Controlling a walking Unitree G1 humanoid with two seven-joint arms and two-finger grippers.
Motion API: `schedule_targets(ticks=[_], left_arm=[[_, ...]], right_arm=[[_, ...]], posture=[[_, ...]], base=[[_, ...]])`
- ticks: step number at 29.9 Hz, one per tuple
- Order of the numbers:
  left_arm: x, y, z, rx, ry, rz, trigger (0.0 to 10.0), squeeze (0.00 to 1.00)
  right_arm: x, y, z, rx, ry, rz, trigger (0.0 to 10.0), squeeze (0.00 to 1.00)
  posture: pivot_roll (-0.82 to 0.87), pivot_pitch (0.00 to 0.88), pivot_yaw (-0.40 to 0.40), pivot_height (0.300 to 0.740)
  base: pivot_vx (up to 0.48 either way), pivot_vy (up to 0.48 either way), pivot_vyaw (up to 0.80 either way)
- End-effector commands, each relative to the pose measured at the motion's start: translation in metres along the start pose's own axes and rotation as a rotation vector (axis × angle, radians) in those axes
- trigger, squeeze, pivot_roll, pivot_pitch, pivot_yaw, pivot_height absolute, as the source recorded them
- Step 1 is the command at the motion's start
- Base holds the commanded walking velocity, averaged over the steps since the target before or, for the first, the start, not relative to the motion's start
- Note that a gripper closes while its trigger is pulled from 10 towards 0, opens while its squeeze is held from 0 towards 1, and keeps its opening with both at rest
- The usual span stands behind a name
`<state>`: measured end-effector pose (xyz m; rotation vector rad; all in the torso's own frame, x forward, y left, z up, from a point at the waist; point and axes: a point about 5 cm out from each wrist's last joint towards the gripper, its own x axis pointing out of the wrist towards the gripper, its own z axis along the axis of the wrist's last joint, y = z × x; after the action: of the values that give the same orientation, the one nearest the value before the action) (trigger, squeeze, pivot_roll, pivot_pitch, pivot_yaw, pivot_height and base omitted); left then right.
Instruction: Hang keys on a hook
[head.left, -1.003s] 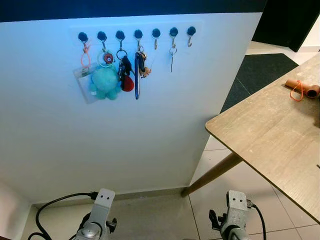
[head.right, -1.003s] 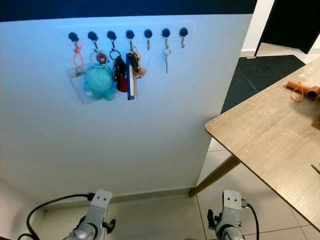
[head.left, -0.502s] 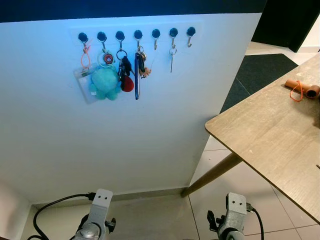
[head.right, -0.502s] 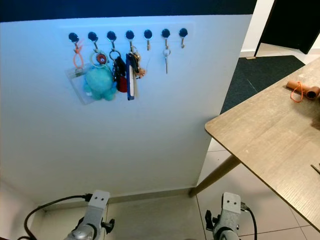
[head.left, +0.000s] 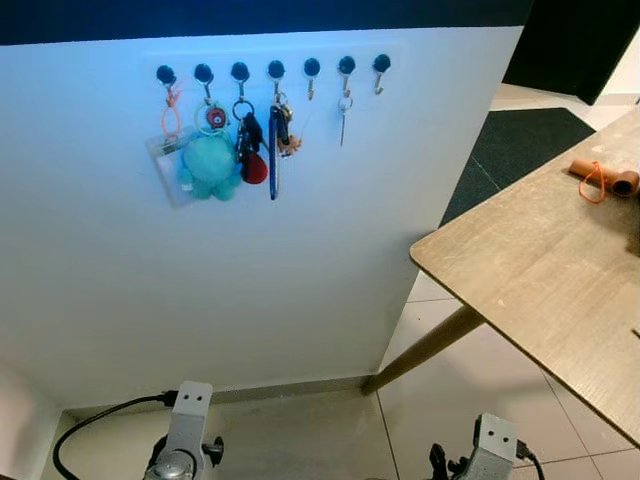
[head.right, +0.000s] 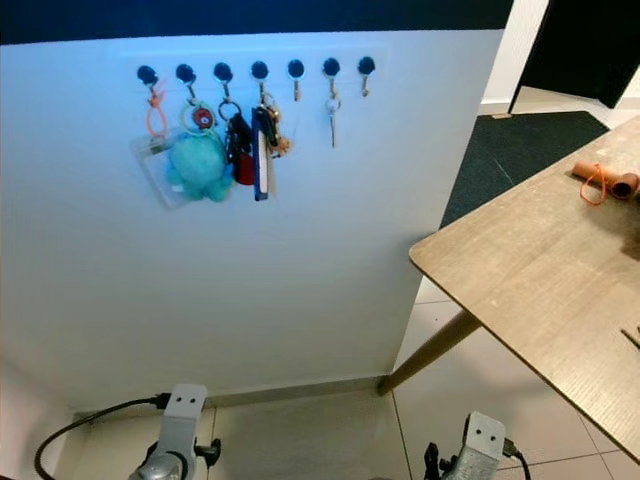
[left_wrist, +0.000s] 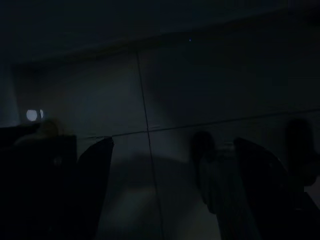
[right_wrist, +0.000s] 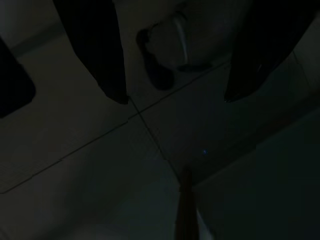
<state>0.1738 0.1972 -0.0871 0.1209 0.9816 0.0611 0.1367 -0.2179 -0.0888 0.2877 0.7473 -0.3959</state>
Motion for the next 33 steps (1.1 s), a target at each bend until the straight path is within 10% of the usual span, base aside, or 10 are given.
schedule_targets(ticks=[1,33], left_arm=[[0.000,0.000,-0.003,-0.013,0.012,0.006,10.0,0.00],[-0.001,0.008,-0.006,-0.036,0.005,0.015,10.0,0.00]], right_arm=[[-0.001,-0.002,0.001,0.026,-0.018,-0.016,10.0,0.00],[0.004,0.008,0.006,0.012,-0.007,0.029,10.0,0.00]], posture=[[0.03,0.000,0.010,0.740],[0.06,0.000,0.056,0.740]], base=[[0.000,0.000,0.00],[0.000,0.000,0.00]])
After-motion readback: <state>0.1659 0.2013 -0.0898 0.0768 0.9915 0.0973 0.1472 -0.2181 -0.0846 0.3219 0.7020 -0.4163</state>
